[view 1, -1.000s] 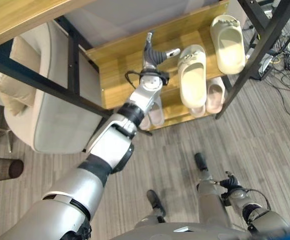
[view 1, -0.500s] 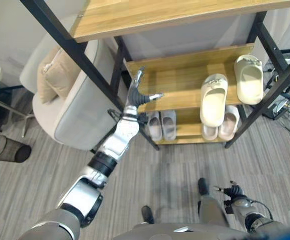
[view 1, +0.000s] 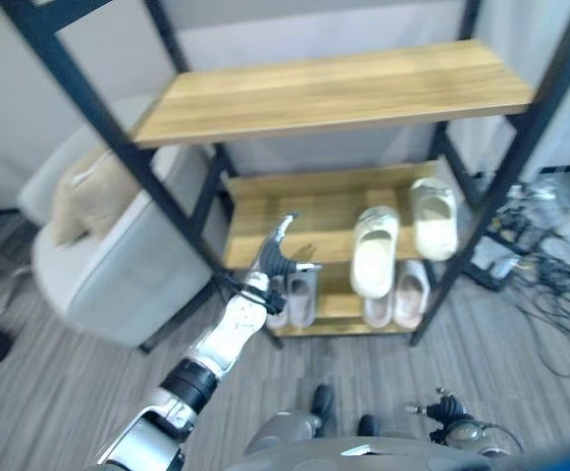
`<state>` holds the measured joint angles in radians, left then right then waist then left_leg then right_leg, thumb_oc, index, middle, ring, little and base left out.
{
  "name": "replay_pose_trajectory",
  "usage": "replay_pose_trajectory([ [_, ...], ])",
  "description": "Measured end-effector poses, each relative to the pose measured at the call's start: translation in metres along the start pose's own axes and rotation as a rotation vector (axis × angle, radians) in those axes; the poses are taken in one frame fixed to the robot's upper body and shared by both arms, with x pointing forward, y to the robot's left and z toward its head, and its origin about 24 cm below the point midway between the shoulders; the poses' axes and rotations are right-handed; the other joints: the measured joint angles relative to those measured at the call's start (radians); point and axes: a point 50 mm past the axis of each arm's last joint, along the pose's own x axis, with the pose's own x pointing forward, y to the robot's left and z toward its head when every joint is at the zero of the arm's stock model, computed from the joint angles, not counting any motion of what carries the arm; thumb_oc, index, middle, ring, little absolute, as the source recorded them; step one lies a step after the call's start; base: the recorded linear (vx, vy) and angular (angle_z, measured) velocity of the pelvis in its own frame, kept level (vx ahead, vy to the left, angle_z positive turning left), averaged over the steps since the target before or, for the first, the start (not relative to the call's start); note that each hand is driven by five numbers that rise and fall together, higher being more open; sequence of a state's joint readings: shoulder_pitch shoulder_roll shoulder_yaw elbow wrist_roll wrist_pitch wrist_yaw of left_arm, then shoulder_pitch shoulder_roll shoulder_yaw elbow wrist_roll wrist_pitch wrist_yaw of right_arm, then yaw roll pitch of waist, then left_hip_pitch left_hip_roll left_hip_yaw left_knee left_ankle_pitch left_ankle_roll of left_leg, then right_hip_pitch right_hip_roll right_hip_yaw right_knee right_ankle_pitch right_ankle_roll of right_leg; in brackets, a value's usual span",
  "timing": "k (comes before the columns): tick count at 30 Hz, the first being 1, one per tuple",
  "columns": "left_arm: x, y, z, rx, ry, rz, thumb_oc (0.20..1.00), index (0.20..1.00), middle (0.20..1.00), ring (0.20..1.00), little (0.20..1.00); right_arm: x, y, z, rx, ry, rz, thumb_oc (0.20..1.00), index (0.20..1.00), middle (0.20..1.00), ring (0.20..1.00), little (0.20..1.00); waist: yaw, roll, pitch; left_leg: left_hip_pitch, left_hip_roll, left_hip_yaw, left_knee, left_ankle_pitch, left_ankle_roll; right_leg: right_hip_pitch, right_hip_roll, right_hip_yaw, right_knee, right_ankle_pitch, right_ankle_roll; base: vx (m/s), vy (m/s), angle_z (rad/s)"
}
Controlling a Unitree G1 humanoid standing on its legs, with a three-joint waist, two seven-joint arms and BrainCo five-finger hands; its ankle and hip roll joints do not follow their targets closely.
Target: Arrange the slippers neatly on the shoe rack.
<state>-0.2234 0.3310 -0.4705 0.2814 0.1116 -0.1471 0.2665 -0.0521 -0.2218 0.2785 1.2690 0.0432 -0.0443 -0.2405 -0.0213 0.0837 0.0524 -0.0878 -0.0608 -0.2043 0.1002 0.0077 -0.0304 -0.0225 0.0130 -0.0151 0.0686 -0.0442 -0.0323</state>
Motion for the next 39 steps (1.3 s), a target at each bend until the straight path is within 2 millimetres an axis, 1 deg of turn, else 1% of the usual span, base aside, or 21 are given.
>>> replay_pose_trajectory([
  [1,-0.001,-0.002,0.001,-0.011,-0.004,-0.001,1.000,1.000,1.000,1.000,1.000,-0.001,-0.001,-0.006,-0.005,0.017,-0.002,1.000,1.000,1.000,1.000,1.000,-0.015,0.010,-0.009,0.058,0.011,0.000,-0.072,0.018,0.046,0.000,0.000,0.015,0.016,-0.006,0.010,0.13,0.187,-0.38],
  [3,-0.001,-0.002,0.001,-0.011,0.003,0.000,1.000,1.000,1.000,1.000,1.000,-0.004,0.005,-0.012,-0.003,0.025,0.015,1.000,1.000,1.000,1.000,1.000,-0.023,0.005,-0.008,0.096,-0.005,0.030,-0.118,0.029,0.061,-0.004,-0.018,0.047,0.036,-0.021,0.034,0.08,0.125,-0.49],
  [4,-0.002,-0.002,-0.001,-0.008,0.010,0.000,1.000,1.000,1.000,1.000,1.000,-0.003,0.004,-0.009,-0.013,0.006,0.015,1.000,1.000,1.000,1.000,1.000,-0.020,0.007,-0.010,0.113,-0.013,0.058,-0.140,0.033,0.078,-0.005,-0.030,0.068,0.043,-0.031,0.052,0.04,0.112,-0.49],
  [6,-0.002,-0.001,-0.002,-0.004,0.012,-0.001,1.000,1.000,1.000,1.000,1.000,-0.003,0.005,-0.008,-0.024,0.002,0.018,1.000,1.000,1.000,1.000,1.000,-0.022,0.003,-0.012,0.122,-0.027,0.072,-0.152,0.034,0.079,-0.005,-0.049,0.082,0.043,-0.046,0.085,0.01,0.135,-0.37],
  [7,-0.003,0.002,-0.004,0.059,0.009,-0.004,1.000,1.000,1.000,1.000,1.000,-0.002,0.005,-0.003,-0.042,-0.009,0.021,1.000,1.000,1.000,1.000,1.000,-0.017,-0.006,-0.013,0.122,-0.036,0.110,-0.154,0.031,0.083,-0.039,-0.055,0.092,0.063,-0.034,0.092,-0.01,0.071,-0.65],
  [8,-0.006,0.009,-0.011,0.136,0.018,-0.014,1.000,1.000,1.000,1.000,1.000,0.000,0.004,0.010,-0.049,-0.041,0.023,1.000,1.000,1.000,1.000,1.000,-0.002,-0.003,-0.009,0.118,-0.027,0.142,-0.157,0.030,0.092,-0.065,-0.053,0.089,0.099,-0.037,0.111,-0.01,0.019,-0.96],
  [10,-0.011,0.021,-0.024,0.243,0.060,-0.020,1.000,1.000,1.000,1.000,1.000,0.001,0.005,0.026,-0.065,-0.093,0.025,1.000,1.000,1.000,1.000,1.000,0.003,-0.005,-0.006,0.122,-0.026,0.195,-0.162,0.029,0.106,-0.100,-0.084,0.032,0.180,-0.080,0.141,0.03,0.023,-0.78],
  [12,-0.015,0.028,-0.028,0.320,0.062,-0.021,1.000,1.000,1.000,1.000,1.000,0.001,0.008,0.035,-0.089,-0.123,0.034,1.000,1.000,1.000,1.000,1.000,0.027,-0.005,-0.006,0.124,-0.026,0.219,-0.161,0.019,0.112,-0.108,-0.162,-0.093,0.256,-0.103,0.168,0.07,0.004,-0.52],
  [13,-0.017,0.029,-0.030,0.343,0.066,-0.022,1.000,1.000,1.000,1.000,1.000,0.000,0.012,0.036,-0.102,-0.132,0.043,1.000,1.000,1.000,1.000,1.000,0.030,-0.010,-0.007,0.124,-0.029,0.217,-0.164,0.010,0.100,-0.087,-0.186,-0.109,0.231,-0.101,0.170,0.07,-0.014,-0.25],
  [15,-0.022,0.029,-0.035,0.371,0.076,-0.026,1.000,1.000,1.000,1.000,1.000,-0.001,0.018,0.036,-0.122,-0.138,0.058,1.000,1.000,1.000,1.000,1.000,0.029,-0.025,0.000,0.123,-0.030,0.218,-0.165,0.012,0.098,-0.038,-0.196,-0.102,0.165,-0.098,0.175,0.07,-0.019,-0.04],
  [16,-0.027,0.028,-0.039,0.371,0.094,-0.026,1.000,1.000,1.000,1.000,1.000,-0.002,0.020,0.035,-0.126,-0.138,0.065,1.000,1.000,1.000,1.000,1.000,0.035,-0.033,0.001,0.122,-0.031,0.223,-0.169,0.014,0.094,-0.028,-0.194,-0.085,0.135,-0.102,0.167,0.05,-0.007,-0.08],
  [17,-0.033,0.024,-0.045,0.375,0.120,-0.038,1.000,1.000,1.000,1.000,1.000,-0.001,0.018,0.035,-0.133,-0.139,0.060,1.000,1.000,1.000,1.000,1.000,0.035,-0.024,0.005,0.119,-0.019,0.223,-0.170,0.018,0.087,-0.019,-0.178,-0.082,0.108,-0.098,0.144,0.01,0.002,-0.13],
  [20,-0.037,0.015,-0.052,0.394,0.141,-0.067,1.000,1.000,1.000,1.000,1.000,0.001,0.007,0.034,-0.166,-0.146,0.030,1.000,1.000,1.000,1.000,1.000,0.029,-0.008,0.006,0.103,0.009,0.225,-0.173,0.030,0.076,-0.021,-0.146,-0.083,0.066,-0.073,0.117,-0.01,-0.004,-0.08],
  [21,-0.035,0.013,-0.052,0.416,0.136,-0.054,1.000,1.000,1.000,1.000,1.000,0.002,-0.003,0.037,-0.179,-0.161,-0.003,1.000,1.000,1.000,1.000,1.000,0.026,0.001,0.011,0.089,0.022,0.226,-0.172,0.032,0.073,-0.024,-0.130,-0.083,0.045,-0.056,0.109,-0.04,0.003,-0.08],
  [23,-0.029,0.016,-0.047,0.444,0.109,-0.029,1.000,1.000,1.000,1.000,1.000,0.004,-0.021,0.042,-0.200,-0.183,-0.057,1.000,1.000,1.000,1.000,1.000,0.008,0.002,0.023,0.062,0.036,0.226,-0.168,0.037,0.066,-0.043,-0.115,-0.084,0.034,-0.042,0.098,-0.04,0.008,-0.06],
  [27,-0.015,0.016,-0.034,0.440,0.052,0.030,1.000,1.000,1.000,1.000,1.000,0.006,-0.037,0.044,-0.221,-0.188,-0.120,1.000,1.000,1.000,1.000,1.000,0.004,0.001,0.043,0.036,0.041,0.227,-0.166,0.041,0.062,-0.067,-0.105,-0.084,0.038,-0.039,0.094,-0.05,0.002,-0.01],
  [29,-0.001,0.018,-0.021,0.442,0.011,0.082,1.000,1.000,1.000,1.000,1.000,0.006,-0.038,0.055,-0.232,-0.225,-0.132,1.000,1.000,1.000,1.000,1.000,0.003,-0.004,0.084,0.022,0.040,0.226,-0.151,0.041,0.062,-0.084,-0.106,-0.082,0.054,-0.039,0.095,-0.06,-0.004,0.01],
  [32,0.017,0.031,-0.005,0.618,-0.073,0.158,1.000,1.000,1.000,1.000,1.000,0.002,-0.049,0.084,-0.271,-0.350,-0.193,1.000,1.000,1.000,1.000,1.000,0.000,-0.009,0.107,-0.027,0.039,0.226,-0.144,0.048,0.062,-0.135,-0.108,-0.081,0.073,-0.038,0.093,0.00,0.000,0.00],
  [34,0.020,0.032,-0.004,0.656,-0.071,0.190,1.000,1.000,1.000,1.000,1.000,-0.001,-0.061,0.097,-0.280,-0.411,-0.262,1.000,1.000,1.000,1.000,1.000,-0.021,-0.011,0.110,-0.031,0.037,0.229,-0.145,0.050,0.063,-0.143,-0.111,-0.079,0.075,-0.038,0.094,0.00,0.000,0.00],
  [36,0.020,0.028,-0.006,0.683,-0.062,0.204,1.000,1.000,1.000,1.000,1.000,-0.005,-0.064,0.110,-0.261,-0.463,-0.306,1.000,1.000,1.000,1.000,1.000,-0.030,-0.018,0.115,-0.028,0.037,0.232,-0.151,0.050,0.063,-0.146,-0.110,-0.075,0.072,-0.038,0.094,0.00,0.015,-0.05],
  [39,0.017,0.023,-0.014,0.686,-0.017,0.195,1.000,1.000,1.000,1.000,1.000,-0.006,-0.062,0.113,-0.277,-0.478,-0.314,1.000,1.000,1.000,1.000,1.000,-0.026,-0.020,0.117,-0.025,0.036,0.246,-0.156,0.050,0.063,-0.146,-0.110,-0.060,0.070,-0.038,0.094,0.01,0.006,-0.13],
])
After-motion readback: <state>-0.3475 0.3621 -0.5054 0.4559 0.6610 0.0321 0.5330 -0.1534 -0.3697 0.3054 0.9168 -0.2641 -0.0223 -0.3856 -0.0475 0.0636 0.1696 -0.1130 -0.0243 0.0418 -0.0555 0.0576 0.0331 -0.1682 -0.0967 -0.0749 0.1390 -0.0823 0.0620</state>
